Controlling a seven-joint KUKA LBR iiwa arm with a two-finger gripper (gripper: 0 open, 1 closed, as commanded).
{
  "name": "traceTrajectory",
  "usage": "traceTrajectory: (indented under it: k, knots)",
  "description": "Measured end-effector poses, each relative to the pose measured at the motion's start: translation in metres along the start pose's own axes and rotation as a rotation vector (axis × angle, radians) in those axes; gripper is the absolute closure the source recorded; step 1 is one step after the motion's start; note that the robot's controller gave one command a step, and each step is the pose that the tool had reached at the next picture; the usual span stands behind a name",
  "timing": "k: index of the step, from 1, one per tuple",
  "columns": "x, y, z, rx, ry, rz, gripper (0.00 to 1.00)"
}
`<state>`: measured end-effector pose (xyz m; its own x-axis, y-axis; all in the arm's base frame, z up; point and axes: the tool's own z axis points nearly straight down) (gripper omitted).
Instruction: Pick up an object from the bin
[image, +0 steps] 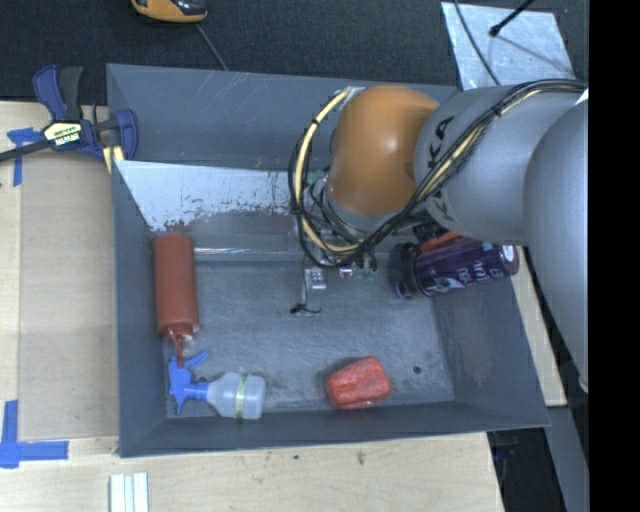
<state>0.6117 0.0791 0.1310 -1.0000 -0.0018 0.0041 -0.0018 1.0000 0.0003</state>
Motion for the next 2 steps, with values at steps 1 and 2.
traceTrajectory:
  k: [1,2]
  knots:
    - [-0.001,0.0,-0.005,0.0,-0.007,0.001,0.0]
    - [-0.002,-0.024,-0.021,-0.002,-0.006,0.027,0.0]
